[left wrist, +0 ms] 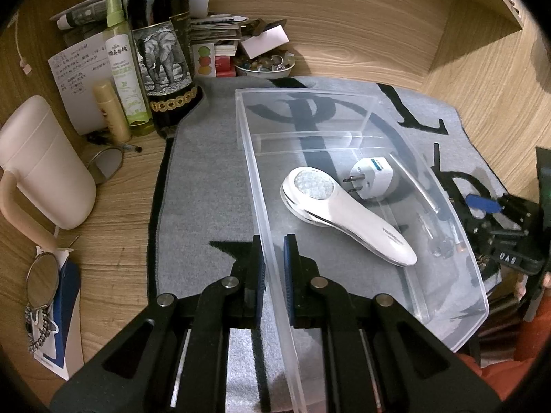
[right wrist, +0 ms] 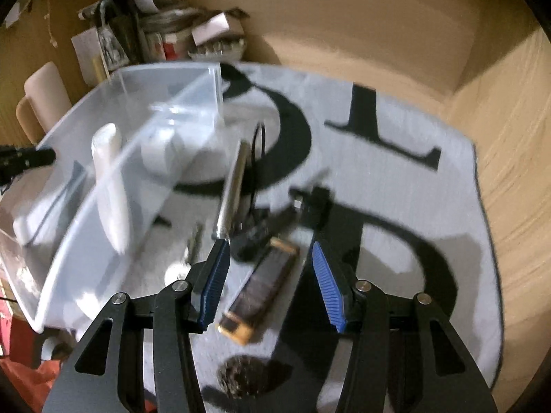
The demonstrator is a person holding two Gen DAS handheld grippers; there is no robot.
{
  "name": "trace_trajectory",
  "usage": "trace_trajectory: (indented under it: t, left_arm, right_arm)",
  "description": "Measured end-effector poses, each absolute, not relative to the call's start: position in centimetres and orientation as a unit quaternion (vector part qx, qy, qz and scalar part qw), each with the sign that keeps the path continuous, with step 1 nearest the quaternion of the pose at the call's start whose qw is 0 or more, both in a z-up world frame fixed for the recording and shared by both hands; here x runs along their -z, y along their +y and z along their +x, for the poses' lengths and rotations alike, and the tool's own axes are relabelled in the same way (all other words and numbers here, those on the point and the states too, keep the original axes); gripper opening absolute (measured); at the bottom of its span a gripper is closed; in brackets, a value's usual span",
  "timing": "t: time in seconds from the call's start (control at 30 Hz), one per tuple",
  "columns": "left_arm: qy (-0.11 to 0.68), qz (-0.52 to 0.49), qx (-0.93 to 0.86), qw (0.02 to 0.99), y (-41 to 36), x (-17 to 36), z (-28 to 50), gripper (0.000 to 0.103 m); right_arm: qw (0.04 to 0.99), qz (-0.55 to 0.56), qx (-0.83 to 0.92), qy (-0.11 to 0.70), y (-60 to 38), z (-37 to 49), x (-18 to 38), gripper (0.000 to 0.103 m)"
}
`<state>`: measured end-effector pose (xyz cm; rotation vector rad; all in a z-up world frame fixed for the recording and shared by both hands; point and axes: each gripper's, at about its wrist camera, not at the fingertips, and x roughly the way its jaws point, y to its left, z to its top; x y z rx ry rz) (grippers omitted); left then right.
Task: Organize rigid objects
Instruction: 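Move the right tool to the black-and-gold battery pack and grasp it, then place the battery pack into the clear box and open the right tool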
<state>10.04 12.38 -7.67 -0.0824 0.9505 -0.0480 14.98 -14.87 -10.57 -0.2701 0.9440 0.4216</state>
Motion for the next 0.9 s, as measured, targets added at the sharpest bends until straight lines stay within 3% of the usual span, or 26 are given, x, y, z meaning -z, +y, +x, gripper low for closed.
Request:
trace_trajectory:
  t: [0.27, 0.43, 0.9]
  left_arm:
    - [0.457, -0.038, 0.020, 0.888, 12.4, 7.6, 10.0, 0.010]
    - [0.458, -0.037, 0.018, 0.888, 12.4, 7.6, 10.0, 0.010]
    - [0.457, -0.037, 0.018, 0.888, 12.3, 7.6, 10.0, 0.010]
  right_arm:
    - [0.851, -0.129, -0.202, 0.467, -15.6, 14.6, 12.7, 0.047]
    - [0.856, -0.127, -0.203, 0.459, -15.9, 14.7, 12.4, 0.022]
    - [0.879, -0.124, -0.199, 0.415, -16.0, 14.8, 9.4, 0.022]
